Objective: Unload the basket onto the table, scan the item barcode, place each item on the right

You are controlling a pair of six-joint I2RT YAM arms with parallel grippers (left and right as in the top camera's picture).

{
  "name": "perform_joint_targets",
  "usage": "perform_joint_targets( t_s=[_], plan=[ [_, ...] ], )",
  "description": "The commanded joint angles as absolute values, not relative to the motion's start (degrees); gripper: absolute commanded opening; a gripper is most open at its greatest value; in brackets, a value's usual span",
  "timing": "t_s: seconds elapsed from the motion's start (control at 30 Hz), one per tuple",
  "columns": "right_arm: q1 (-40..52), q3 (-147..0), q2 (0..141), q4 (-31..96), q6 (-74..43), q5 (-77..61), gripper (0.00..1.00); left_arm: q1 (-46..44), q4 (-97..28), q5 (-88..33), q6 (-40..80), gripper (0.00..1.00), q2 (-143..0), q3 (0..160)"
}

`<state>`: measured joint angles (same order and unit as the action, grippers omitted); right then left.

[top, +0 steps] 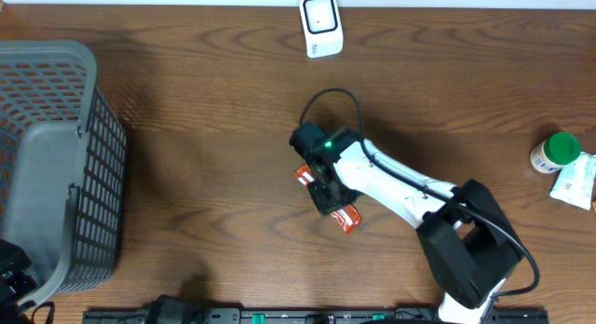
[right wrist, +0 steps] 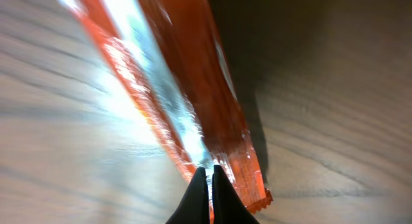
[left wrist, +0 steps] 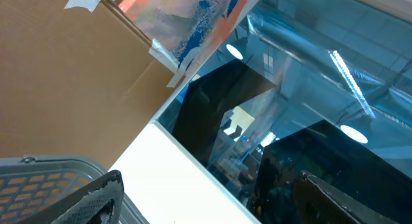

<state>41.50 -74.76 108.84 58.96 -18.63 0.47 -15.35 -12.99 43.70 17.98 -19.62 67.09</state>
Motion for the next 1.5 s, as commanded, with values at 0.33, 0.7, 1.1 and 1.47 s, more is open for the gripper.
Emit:
perform_joint_targets(
  t_s=[0.33, 0.7, 1.1, 1.47],
  plan=[
    [35.64, -68.77, 104.60, 57.39, -19.20, 4.73, 0.01, -15.00, -12.69, 44.21, 17.04, 0.85, -19.20, 67.22],
    [37.04, -64.01, 104.60, 56.51, -19.27, -4.21, 0.01, -15.00, -12.69, 44.21, 17.06, 0.85, -19.20, 67.22],
    [47.27, -63.22, 104.60, 48.53, -20.99, -18.41, 0.02, -15.00, -12.69, 44.21, 17.06, 0.85, -19.20, 67.22],
    [46.15, -67.75, 104.09, 33.45, -23.86, -18.63, 0.58, -15.00, -12.71, 44.21, 17.04, 0.85, -19.20, 67.22]
  ],
)
